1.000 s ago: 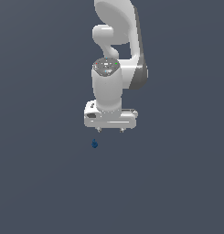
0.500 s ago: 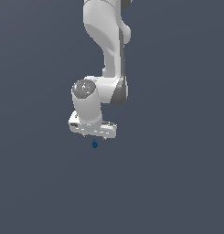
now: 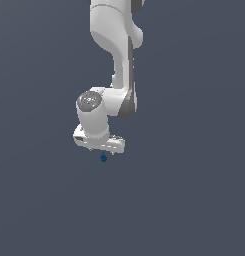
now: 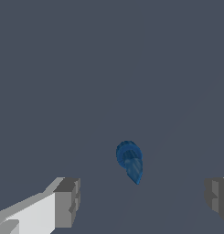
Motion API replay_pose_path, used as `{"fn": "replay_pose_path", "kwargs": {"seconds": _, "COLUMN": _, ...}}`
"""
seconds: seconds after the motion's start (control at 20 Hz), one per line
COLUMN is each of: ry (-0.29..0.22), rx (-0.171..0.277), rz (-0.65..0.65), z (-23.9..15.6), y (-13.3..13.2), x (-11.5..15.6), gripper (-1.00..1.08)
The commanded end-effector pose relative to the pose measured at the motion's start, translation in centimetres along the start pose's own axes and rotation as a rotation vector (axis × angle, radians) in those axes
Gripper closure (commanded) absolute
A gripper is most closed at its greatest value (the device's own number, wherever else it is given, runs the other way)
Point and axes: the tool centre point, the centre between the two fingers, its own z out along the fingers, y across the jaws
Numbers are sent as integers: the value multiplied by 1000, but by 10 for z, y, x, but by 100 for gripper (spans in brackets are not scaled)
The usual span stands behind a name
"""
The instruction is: Pick up the object and move it to a goal position.
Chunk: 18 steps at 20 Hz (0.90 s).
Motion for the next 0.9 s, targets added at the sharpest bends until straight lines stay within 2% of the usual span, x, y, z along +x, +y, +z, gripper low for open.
{"fn": "replay_pose_path", "kwargs": {"seconds": 0.0, "ry": -1, "rx": 0, "rz": 1, "z": 9, "y": 0, "x": -1, "gripper": -92}}
{"fn": "replay_pose_path", "kwargs": {"seconds": 0.3, "ry": -1, "rx": -1, "rz": 1, "z": 39, "y": 1, "x": -1, "gripper": -92}}
{"fn": "replay_pose_path", "kwargs": {"seconds": 0.55, "ry": -1, "rx": -1, "rz": 2, "z": 46, "y": 1, "x": 0, "gripper": -92}}
{"fn": "replay_pose_path", "kwargs": {"seconds": 0.6, "ry": -1, "rx": -1, "rz": 2, "z": 46, "y": 1, "x": 0, "gripper": 108}}
{"fn": "replay_pose_path", "kwargs": {"seconds": 0.85, "ry": -1, "rx": -1, "rz": 2, "z": 46, "y": 1, "x": 0, "gripper": 108}}
